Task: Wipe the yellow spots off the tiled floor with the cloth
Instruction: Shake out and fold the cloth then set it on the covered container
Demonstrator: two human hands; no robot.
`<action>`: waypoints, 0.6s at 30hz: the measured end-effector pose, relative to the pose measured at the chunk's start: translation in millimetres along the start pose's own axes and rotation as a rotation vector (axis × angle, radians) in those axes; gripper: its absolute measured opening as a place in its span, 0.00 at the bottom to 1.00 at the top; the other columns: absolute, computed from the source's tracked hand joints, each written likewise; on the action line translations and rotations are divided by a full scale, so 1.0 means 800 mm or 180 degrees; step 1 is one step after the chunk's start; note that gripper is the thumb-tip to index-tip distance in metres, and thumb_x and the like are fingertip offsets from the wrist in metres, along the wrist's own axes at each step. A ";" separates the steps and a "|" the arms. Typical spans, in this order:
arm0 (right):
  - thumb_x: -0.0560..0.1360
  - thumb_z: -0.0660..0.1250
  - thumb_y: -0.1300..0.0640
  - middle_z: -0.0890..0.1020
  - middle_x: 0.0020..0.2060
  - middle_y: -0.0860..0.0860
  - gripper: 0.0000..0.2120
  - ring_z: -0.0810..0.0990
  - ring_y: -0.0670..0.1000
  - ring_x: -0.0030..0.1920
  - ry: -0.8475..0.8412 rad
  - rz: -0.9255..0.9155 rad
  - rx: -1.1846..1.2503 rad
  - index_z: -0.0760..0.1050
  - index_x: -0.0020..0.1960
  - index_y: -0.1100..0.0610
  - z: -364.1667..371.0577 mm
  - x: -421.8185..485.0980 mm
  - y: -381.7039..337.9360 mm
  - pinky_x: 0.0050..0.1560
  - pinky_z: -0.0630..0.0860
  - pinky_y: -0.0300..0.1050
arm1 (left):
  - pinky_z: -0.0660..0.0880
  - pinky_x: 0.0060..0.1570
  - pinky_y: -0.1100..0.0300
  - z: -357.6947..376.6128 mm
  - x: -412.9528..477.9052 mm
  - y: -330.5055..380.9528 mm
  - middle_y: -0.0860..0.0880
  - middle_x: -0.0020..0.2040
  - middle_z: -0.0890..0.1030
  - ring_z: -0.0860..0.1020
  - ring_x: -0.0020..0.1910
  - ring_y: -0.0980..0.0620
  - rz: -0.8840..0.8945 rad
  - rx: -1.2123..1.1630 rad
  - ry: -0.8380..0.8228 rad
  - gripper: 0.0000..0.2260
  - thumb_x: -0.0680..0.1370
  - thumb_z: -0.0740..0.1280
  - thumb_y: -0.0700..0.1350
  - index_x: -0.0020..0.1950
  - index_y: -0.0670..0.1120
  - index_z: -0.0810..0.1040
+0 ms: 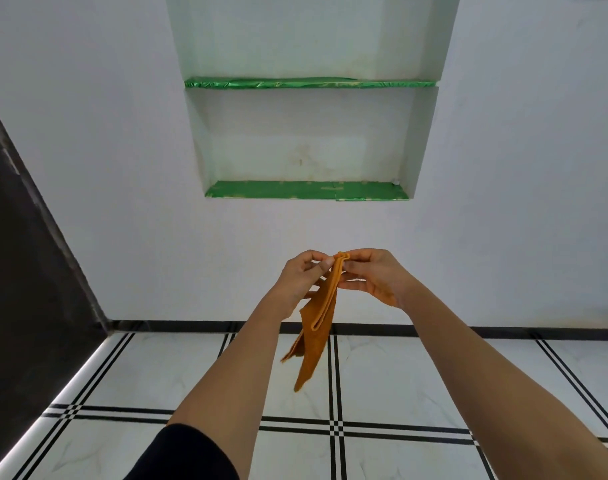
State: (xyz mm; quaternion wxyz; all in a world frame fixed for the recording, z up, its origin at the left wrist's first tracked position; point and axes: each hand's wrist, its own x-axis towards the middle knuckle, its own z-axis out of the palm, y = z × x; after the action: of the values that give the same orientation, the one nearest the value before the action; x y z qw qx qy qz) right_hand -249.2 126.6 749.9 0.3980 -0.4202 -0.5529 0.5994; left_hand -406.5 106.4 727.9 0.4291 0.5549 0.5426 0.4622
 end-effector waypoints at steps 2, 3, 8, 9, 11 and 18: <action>0.73 0.68 0.66 0.83 0.41 0.56 0.04 0.83 0.53 0.40 0.0150 -0.0099 -0.0332 0.80 0.47 0.61 0.000 0.001 0.000 0.37 0.80 0.42 | 0.76 0.49 0.54 -0.003 0.000 0.002 0.46 0.48 0.81 0.79 0.49 0.47 -0.0029 0.0026 -0.0068 0.06 0.78 0.64 0.49 0.51 0.49 0.76; 0.72 0.69 0.64 0.82 0.40 0.55 0.03 0.82 0.52 0.41 0.0220 -0.0177 -0.0508 0.79 0.46 0.60 0.000 0.002 0.001 0.38 0.79 0.42 | 0.76 0.51 0.52 -0.004 -0.001 0.003 0.47 0.48 0.81 0.79 0.49 0.47 -0.0078 0.0002 -0.0161 0.07 0.78 0.64 0.50 0.52 0.48 0.76; 0.72 0.70 0.64 0.82 0.41 0.55 0.02 0.81 0.53 0.45 0.0122 -0.0209 -0.0563 0.77 0.42 0.60 -0.003 0.001 0.007 0.44 0.77 0.42 | 0.71 0.56 0.50 -0.010 -0.008 0.004 0.49 0.48 0.80 0.77 0.51 0.48 -0.0220 -0.0117 -0.0456 0.06 0.77 0.64 0.49 0.49 0.49 0.76; 0.72 0.70 0.65 0.82 0.42 0.55 0.03 0.82 0.53 0.47 0.0079 -0.0208 -0.0501 0.77 0.41 0.60 -0.002 0.000 0.008 0.45 0.77 0.42 | 0.71 0.56 0.50 -0.010 -0.008 0.004 0.48 0.49 0.80 0.77 0.53 0.48 -0.0182 -0.0137 -0.0422 0.04 0.77 0.64 0.49 0.47 0.49 0.76; 0.72 0.68 0.67 0.83 0.44 0.58 0.05 0.82 0.55 0.48 0.0062 -0.0284 -0.0184 0.74 0.39 0.61 -0.001 0.000 0.007 0.49 0.78 0.45 | 0.71 0.57 0.51 -0.008 -0.006 0.004 0.46 0.52 0.80 0.77 0.55 0.47 -0.0107 -0.0329 -0.0235 0.04 0.78 0.64 0.47 0.46 0.48 0.76; 0.73 0.67 0.62 0.77 0.40 0.60 0.06 0.76 0.56 0.41 0.1668 0.0867 -0.1695 0.71 0.43 0.64 -0.041 0.006 0.059 0.40 0.76 0.48 | 0.78 0.41 0.51 -0.042 0.003 -0.043 0.40 0.51 0.72 0.74 0.47 0.46 -0.0939 -0.0277 0.1532 0.11 0.81 0.57 0.42 0.62 0.39 0.64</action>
State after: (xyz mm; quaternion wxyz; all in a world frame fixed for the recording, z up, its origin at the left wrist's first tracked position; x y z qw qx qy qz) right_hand -220.6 138.8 701.6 0.3196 -0.7169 -0.5079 0.3549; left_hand -446.3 109.7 700.9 0.3739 0.3253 0.6834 0.5360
